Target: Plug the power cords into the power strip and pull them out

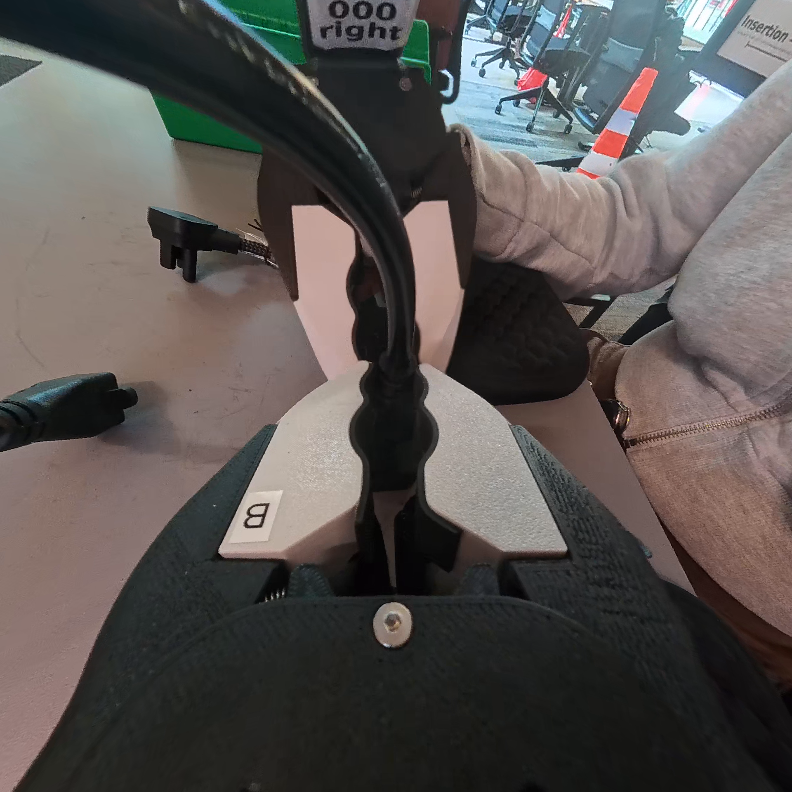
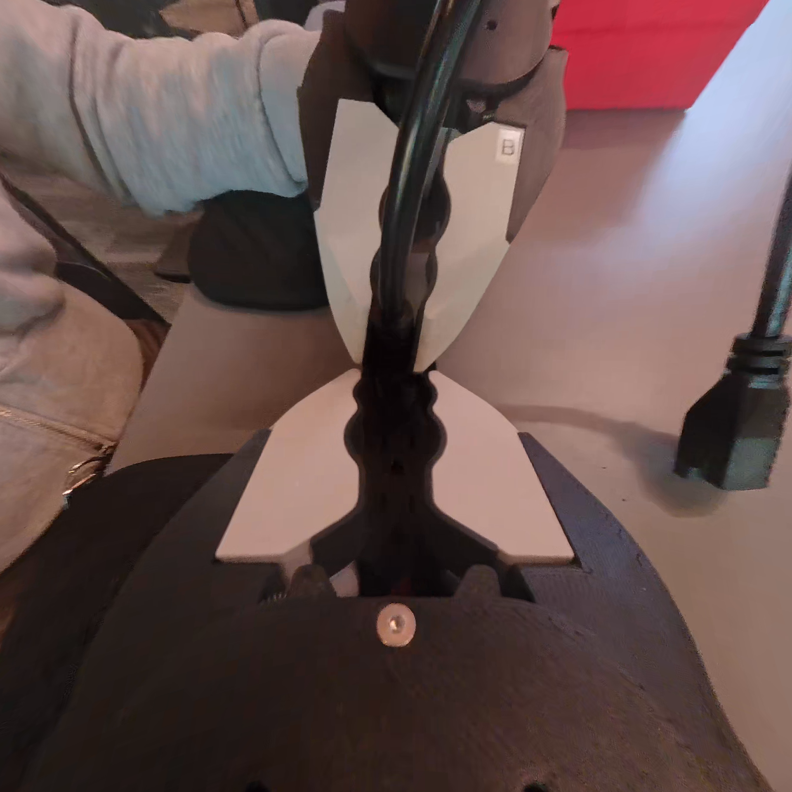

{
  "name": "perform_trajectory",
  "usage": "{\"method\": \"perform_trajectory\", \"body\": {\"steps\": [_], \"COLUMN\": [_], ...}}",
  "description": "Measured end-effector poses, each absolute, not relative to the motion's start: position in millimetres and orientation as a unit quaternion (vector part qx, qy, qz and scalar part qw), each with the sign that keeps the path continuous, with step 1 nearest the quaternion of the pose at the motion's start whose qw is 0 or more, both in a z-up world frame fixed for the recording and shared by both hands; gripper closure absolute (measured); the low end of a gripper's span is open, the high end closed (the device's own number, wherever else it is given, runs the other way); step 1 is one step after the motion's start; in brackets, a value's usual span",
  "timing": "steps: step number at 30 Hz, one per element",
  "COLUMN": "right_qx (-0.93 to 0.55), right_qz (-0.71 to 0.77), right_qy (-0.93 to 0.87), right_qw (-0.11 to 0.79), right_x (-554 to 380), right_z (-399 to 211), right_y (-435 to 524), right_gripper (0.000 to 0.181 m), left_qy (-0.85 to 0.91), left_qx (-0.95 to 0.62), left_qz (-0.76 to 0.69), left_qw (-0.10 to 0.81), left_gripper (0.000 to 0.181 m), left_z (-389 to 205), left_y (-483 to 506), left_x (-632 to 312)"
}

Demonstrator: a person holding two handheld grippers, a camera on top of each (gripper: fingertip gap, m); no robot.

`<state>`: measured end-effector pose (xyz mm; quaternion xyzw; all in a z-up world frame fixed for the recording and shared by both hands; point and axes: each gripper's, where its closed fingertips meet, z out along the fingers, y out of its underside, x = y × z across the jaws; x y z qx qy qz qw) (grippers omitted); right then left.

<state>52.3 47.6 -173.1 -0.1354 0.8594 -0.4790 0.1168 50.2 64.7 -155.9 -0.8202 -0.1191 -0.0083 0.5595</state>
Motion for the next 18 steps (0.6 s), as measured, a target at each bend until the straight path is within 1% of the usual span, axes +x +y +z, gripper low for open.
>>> {"method": "perform_trajectory", "body": {"steps": [4, 9, 15, 18], "right_qx": [-0.124, -0.137, -0.147, -0.157], "right_qz": [-0.484, -0.477, -0.477, -0.478], "right_qy": [0.857, 0.861, 0.858, 0.858], "right_qw": [0.126, 0.108, 0.121, 0.101], "right_x": [52.1, 53.4, 55.1, 59.3], "right_z": [-173.1, -174.1, -174.8, -175.1], "right_y": [46.3, 46.5, 47.1, 38.9], "right_gripper": [0.156, 0.158, 0.158, 0.158], "left_qy": [-0.12, -0.122, -0.122, -0.124], "left_qx": [-0.82, -0.824, -0.835, -0.821], "left_qz": [-0.01, -0.014, -0.013, -0.027], "left_qw": [0.559, 0.553, 0.536, 0.557], "left_gripper": [0.163, 0.163, 0.163, 0.163], "left_z": [-156.0, -156.6, -157.1, -156.6], "left_y": [64.7, 64.5, 65.4, 58.1], "left_x": [50.4, 51.2, 52.8, 56.7]}}
